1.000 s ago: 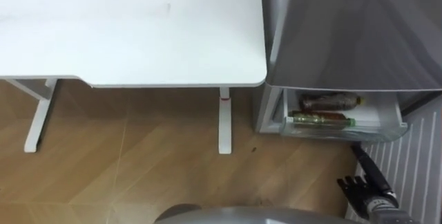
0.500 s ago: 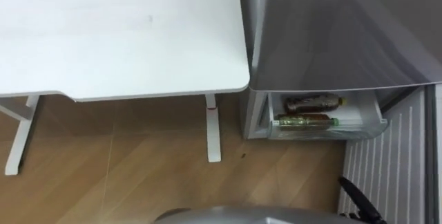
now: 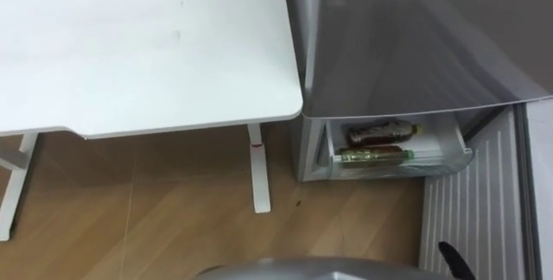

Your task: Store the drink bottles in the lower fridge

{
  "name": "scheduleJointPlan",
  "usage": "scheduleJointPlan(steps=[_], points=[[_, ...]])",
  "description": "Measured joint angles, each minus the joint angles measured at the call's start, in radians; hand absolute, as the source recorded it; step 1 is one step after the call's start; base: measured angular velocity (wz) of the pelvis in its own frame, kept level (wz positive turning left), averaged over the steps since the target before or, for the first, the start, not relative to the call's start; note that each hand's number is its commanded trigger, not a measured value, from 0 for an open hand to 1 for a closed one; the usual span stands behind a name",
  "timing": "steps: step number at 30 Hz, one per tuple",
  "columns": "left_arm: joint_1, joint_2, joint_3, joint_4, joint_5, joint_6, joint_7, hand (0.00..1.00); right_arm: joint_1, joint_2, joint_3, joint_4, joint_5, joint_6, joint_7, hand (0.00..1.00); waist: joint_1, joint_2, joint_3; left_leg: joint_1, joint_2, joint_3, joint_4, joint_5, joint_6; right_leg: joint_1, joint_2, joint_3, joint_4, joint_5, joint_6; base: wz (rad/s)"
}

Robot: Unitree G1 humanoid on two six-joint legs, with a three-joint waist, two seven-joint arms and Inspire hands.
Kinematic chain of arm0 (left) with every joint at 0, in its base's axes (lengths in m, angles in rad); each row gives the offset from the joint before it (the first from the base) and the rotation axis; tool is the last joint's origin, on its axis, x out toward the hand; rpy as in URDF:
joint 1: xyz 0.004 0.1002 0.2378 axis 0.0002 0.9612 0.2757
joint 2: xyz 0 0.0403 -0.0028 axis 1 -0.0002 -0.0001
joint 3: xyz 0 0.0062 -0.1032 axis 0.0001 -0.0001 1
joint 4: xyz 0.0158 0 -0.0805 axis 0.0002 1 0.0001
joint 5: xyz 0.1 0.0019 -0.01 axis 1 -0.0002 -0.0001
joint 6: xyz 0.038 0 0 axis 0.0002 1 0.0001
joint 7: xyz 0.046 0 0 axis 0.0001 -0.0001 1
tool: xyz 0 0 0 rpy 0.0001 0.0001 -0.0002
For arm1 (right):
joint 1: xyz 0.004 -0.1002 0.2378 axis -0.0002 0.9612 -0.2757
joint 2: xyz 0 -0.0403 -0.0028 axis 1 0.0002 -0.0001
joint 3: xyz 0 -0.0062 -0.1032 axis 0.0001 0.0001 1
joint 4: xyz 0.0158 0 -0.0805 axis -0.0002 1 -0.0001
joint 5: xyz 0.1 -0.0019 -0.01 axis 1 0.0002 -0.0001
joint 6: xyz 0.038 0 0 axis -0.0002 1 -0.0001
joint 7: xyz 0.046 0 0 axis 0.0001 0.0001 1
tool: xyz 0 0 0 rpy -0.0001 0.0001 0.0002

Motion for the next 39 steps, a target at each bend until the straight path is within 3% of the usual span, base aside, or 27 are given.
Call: scheduleJointPlan(steps=[5, 8, 10, 13, 16, 19, 24, 28, 31, 36, 39], points=[[-0.01, 0.008, 0.003, -0.001, 0.0, 0.0, 0.0, 0.0, -0.008, 0.003, 0.003, -0.044, 0.013, -0.003, -0.002, 0.0, 0.006, 0.012, -0.002, -0.067, 0.023, 0.001, 0.138, -0.069, -0.003, -0.053, 0.001, -0.003, 0.107, -0.048, -0.007, -0.03], [-0.053, 0.009, -0.007, 0.03, -0.001, -0.001, 0.001, 0.0, -0.08, 0.003, 0.011, -0.035, 0.043, -0.02, -0.006, 0.0, 0.007, 0.017, -0.0012, -0.168, 0.035, 0.001, 0.275, -0.114, 0.0, -0.155, -0.011, -0.002, 0.248, -0.1, -0.013, -0.09], [-0.116, 0.008, -0.009, 0.069, -0.001, -0.002, 0.002, 0.0, -0.171, 0.001, 0.017, -0.011, 0.045, -0.023, -0.001, 0.0, 0.011, 0.017, 0.0009, -0.269, 0.036, 0.0, 0.388, -0.138, 0.003, -0.269, -0.03, 0.008, 0.386, -0.146, -0.018, -0.05], [-0.202, 0.009, -0.02, 0.074, -0.011, -0.007, 0.009, 0.0, -0.269, 0.001, 0.04, 0.002, 0.046, -0.023, 0.003, 0.0, 0.029, 0.025, 0.0166, -0.399, 0.034, -0.01, 0.495, -0.16, 0.008, -0.398, -0.043, 0.006, 0.51, -0.18, -0.024, 0.06], [-0.302, 0.01, -0.039, 0.103, -0.012, -0.011, 0.012, 0.0, -0.342, -0.007, 0.028, 0.012, 0.068, -0.03, -0.008, 0.0, 0.034, 0.025, 0.0279, -0.531, 0.014, -0.042, 0.572, -0.166, 0.018, -0.533, -0.061, -0.001, 0.619, -0.204, -0.02, 0.31], [-0.339, 0.012, -0.054, 0.111, -0.035, -0.023, 0.014, 0.0, -0.407, -0.027, 0.024, 0.044, 0.086, -0.034, -0.014, 0.0, 0.06, 0.025, 0.0269, -0.639, 0.011, -0.043, 0.639, -0.17, 0.024, -0.647, -0.074, 0.006, 0.705, -0.216, -0.027, 0.04], [-0.346, 0.04, -0.071, 0.112, -0.047, -0.034, 0.03, 0.0, -0.45, -0.075, 0.028, 0.043, 0.082, -0.057, -0.01, 0.0, 0.079, 0.021, 0.0264, -0.799, -0.003, -0.05, 0.734, -0.172, 0.023, -0.802, -0.096, 0.006, 0.819, -0.226, -0.026, 0.08], [-0.35, 0.077, -0.105, 0.108, -0.04, -0.033, 0.039, 0.0, -0.508, -0.17, 0.066, 0.044, 0.078, -0.055, -0.001, 0.0, 0.108, 0.02, 0.0273, -0.966, -0.003, -0.041, 0.824, -0.17, 0.027, -0.971, -0.114, 0.011, 0.922, -0.238, -0.033, 0.03], [-0.363, 0.087, -0.14, 0.107, -0.041, -0.031, 0.051, 0.0, -0.546, -0.225, 0.101, 0.045, 0.08, -0.056, 0.018, 0.0, 0.125, 0.017, 0.0287, -1.068, -0.005, -0.037, 0.88, -0.169, 0.028, -1.072, -0.124, 0.01, 0.985, -0.244, -0.04, 0.06], [-0.398, 0.091, -0.213, 0.099, -0.043, -0.036, 0.057, 0.0, -0.642, -0.269, 0.144, 0.043, 0.081, -0.057, 0.016, 0.0, 0.134, 0.0, 0.0393, -1.188, -0.021, -0.039, 0.925, -0.159, 0.025, -1.19, -0.154, 0.004, 1.052, -0.251, -0.052, 0.13], [-0.41, 0.106, -0.251, 0.085, -0.046, -0.06, 0.058, 0.0, -0.705, -0.289, 0.192, 0.033, 0.079, -0.057, 0.017, 0.0, 0.137, -0.002, 0.0396, -1.244, -0.02, -0.051, 0.928, -0.143, 0.024, -1.235, -0.16, -0.016, 1.053, -0.247, -0.059, 0.16]])
